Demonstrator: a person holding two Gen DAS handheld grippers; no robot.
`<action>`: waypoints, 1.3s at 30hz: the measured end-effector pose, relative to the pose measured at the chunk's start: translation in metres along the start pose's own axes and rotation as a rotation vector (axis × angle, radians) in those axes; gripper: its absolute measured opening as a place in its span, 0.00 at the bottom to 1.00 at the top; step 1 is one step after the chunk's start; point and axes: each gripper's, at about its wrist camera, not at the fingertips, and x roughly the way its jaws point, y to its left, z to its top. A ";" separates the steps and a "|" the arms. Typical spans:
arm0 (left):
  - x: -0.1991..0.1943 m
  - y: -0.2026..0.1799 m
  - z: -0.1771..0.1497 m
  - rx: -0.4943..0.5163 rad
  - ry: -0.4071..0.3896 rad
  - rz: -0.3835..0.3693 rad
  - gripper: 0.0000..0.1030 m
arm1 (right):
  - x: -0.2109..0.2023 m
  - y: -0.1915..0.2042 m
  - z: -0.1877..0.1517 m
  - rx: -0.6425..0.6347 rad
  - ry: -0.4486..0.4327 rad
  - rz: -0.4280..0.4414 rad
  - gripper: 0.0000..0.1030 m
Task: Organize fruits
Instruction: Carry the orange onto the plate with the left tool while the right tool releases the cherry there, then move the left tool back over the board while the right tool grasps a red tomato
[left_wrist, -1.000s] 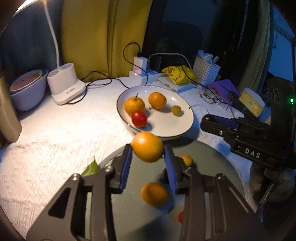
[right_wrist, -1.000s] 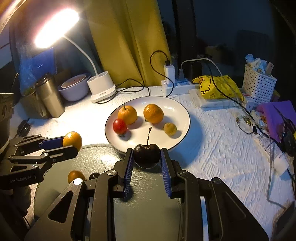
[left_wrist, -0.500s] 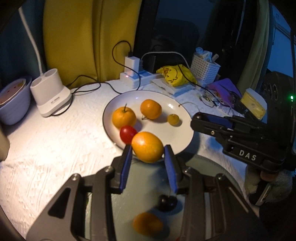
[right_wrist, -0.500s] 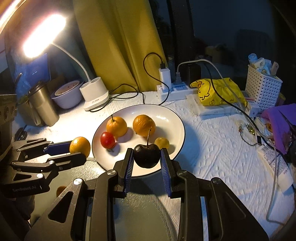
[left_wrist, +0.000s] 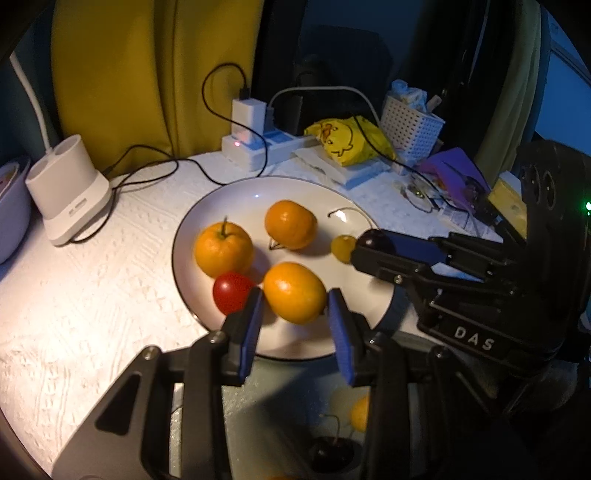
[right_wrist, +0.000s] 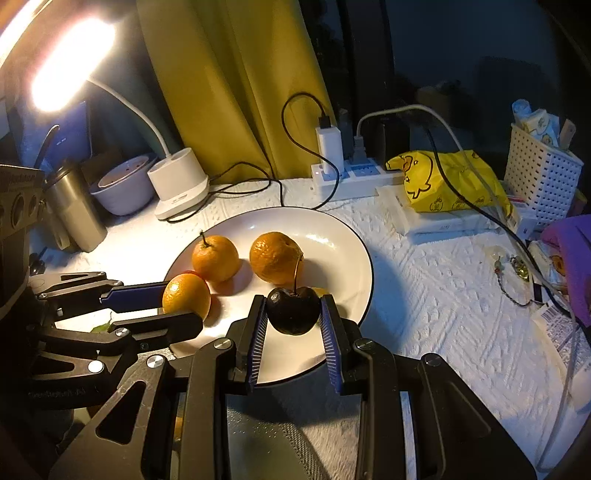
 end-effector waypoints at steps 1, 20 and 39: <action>0.003 0.000 0.000 0.000 0.006 -0.003 0.35 | 0.002 -0.001 -0.001 0.001 0.003 0.000 0.30; -0.011 0.002 -0.001 -0.026 -0.003 0.010 0.43 | -0.006 -0.003 0.002 0.019 -0.003 -0.036 0.42; -0.069 -0.004 -0.023 -0.021 -0.066 0.020 0.43 | -0.054 0.028 -0.005 -0.010 -0.055 -0.047 0.42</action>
